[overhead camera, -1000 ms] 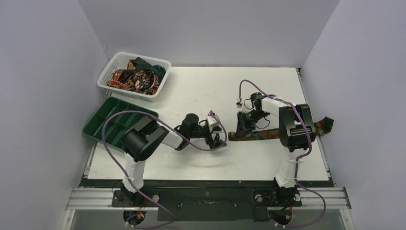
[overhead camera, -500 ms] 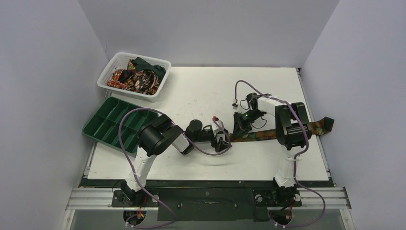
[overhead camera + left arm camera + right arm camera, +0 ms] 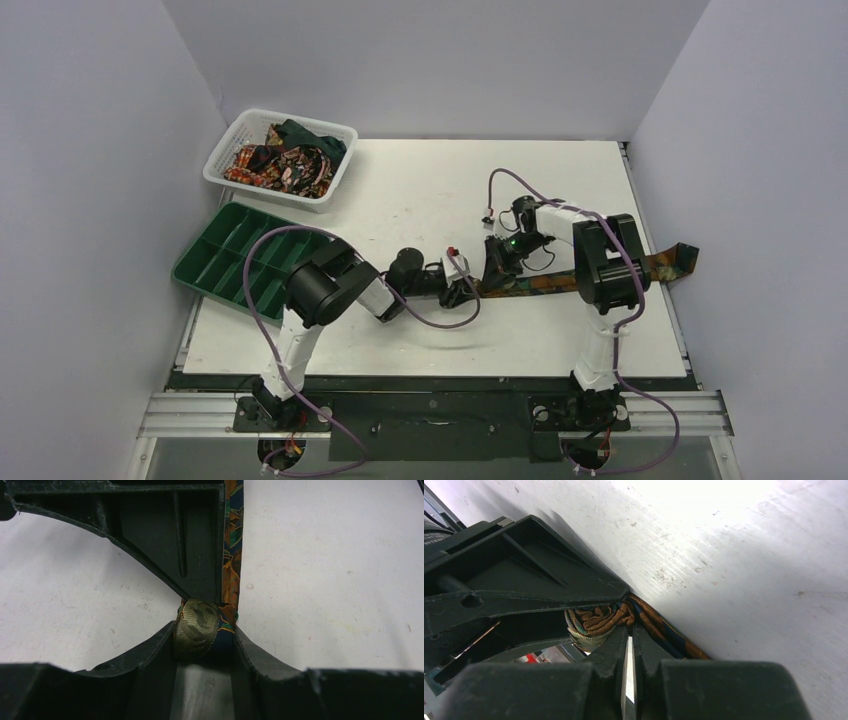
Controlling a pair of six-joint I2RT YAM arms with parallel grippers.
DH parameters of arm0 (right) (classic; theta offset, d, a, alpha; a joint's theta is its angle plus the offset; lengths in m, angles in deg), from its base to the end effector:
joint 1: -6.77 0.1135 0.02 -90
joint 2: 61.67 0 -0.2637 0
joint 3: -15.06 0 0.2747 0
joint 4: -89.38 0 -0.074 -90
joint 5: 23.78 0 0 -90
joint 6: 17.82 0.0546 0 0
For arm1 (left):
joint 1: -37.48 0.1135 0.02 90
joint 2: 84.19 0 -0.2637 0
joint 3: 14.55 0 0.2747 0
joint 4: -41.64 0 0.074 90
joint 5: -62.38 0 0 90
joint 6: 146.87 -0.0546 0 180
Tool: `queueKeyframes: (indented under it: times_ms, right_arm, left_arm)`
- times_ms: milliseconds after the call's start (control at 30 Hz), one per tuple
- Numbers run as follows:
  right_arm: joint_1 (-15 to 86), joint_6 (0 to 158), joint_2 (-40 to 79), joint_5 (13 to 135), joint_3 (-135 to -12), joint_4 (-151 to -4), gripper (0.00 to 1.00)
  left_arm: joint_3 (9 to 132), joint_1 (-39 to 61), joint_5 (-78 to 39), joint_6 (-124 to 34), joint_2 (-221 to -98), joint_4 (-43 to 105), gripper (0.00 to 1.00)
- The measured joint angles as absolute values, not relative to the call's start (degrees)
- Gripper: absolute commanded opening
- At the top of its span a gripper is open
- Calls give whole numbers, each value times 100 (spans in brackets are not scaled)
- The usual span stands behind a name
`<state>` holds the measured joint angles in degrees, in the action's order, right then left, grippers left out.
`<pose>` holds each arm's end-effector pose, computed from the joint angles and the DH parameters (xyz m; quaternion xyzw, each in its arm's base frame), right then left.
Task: Roll the ties
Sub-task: Roll the tie at the center of the board.
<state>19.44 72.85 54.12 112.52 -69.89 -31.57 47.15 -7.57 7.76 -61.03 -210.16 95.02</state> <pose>0.3531 0.1198 0.0984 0.0965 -0.9144 -0.3906 0.0448 0.2677 -0.3129 0.0571 0.4818 0.5873 -0.4315 0.4867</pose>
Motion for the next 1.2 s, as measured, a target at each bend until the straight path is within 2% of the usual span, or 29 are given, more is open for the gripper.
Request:
queueKeyframes:
  times_ms: [100,133,200,300,533,600,667,733,800,833,933,967,1033,1200]
  right_arm:
    - [1961,7293,5381,11257,-6985,-3186,22]
    - [1950,7306,5359,11248,-6981,-3181,34]
    - [1911,7311,5246,11244,-6970,-3159,45]
    - [1716,7285,5027,11204,-6970,-3140,49]
    - [1520,7416,4787,11456,-6970,-3120,49]
    - [1657,7488,4787,11543,-6944,-3146,48]
    - [1780,7567,4789,11617,-6904,-3190,43]
    - [1898,7617,4811,11676,-6876,-3227,30]
    - [1953,7639,4867,11700,-6876,-3297,3]
    - [1955,7634,4902,11685,-6867,-3334,0]
    - [1898,7650,4988,11707,-6863,-3319,0]
    - [1880,7639,5009,11709,-6863,-3314,0]
    - [1810,7591,5103,11657,-6863,-3314,0]
    - [1518,7575,5385,11716,-6863,-3192,0]
  left_arm:
    - [4713,-751,741,-6317,-20776,8925,13]
    - [4713,-749,717,-6390,-20671,8689,13]
    - [4743,-738,669,-6540,-20461,8153,12]
    - [4903,-735,621,-6704,-20269,7406,12]
    - [5318,-770,461,-6999,-20098,6228,13]
    - [5436,-786,404,-7069,-20096,6005,14]
    - [5532,-792,367,-7113,-20096,5828,15]
    - [5609,-797,345,-7144,-20096,5675,17]
    - [5655,-799,341,-7172,-20096,5581,20]
    - [5666,-799,341,-7187,-20096,5552,23]
    - [5683,-803,336,-7227,-20091,5515,42]
    - [5670,-801,341,-7227,-20089,5535,53]
    - [5548,-777,422,-7220,-20076,5721,63]
    - [5036,-676,739,-7183,-20056,6641,72]
